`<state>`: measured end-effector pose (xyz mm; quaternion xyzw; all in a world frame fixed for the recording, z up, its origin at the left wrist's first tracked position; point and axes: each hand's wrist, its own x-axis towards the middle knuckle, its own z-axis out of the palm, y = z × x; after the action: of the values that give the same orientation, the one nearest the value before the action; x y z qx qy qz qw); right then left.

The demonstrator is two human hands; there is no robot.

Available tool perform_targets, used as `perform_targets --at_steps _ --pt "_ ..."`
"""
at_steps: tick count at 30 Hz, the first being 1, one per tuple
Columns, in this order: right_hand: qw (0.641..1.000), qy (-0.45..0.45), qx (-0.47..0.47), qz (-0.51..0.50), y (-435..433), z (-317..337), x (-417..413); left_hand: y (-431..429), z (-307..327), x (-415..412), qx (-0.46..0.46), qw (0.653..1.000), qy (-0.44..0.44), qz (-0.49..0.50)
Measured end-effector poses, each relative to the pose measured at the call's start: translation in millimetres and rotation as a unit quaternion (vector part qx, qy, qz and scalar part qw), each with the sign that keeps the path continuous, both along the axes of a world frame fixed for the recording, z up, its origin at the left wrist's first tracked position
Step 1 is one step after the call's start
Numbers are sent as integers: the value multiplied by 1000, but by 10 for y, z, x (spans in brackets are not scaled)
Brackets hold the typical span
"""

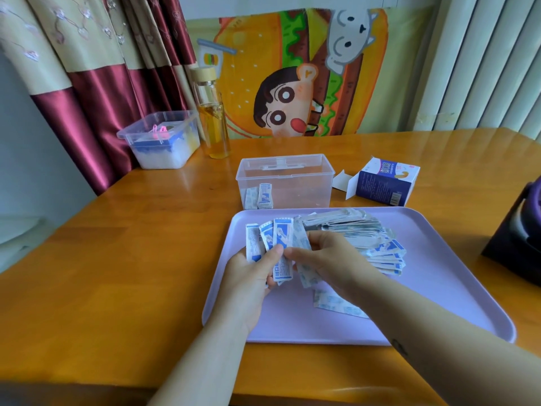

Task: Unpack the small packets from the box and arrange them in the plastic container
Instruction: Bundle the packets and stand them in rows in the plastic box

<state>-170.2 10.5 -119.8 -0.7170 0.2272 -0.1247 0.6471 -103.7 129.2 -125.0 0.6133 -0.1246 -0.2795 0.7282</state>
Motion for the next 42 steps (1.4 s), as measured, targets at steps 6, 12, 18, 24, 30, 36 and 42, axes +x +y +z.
perform_targets --at_steps 6,12,18,24,30,36,42 --pt "1000 6 9 11 92 18 59 37 43 20 -58 992 112 -21" --pt "996 5 -85 14 115 96 137 13 71 66 -137 965 218 52" --pt "984 32 -166 54 127 92 228 135 170 236 -187 943 222 163" --pt "983 31 -182 -19 71 111 256 150 86 225 -74 978 159 108" --pt "974 34 -221 44 11 139 225 147 89 198 -9 994 97 41" --pt "976 68 -202 41 33 78 238 142 155 269 -73 983 107 133" --pt "852 190 -454 181 -154 455 -117 145 170 238 -117 962 239 55"
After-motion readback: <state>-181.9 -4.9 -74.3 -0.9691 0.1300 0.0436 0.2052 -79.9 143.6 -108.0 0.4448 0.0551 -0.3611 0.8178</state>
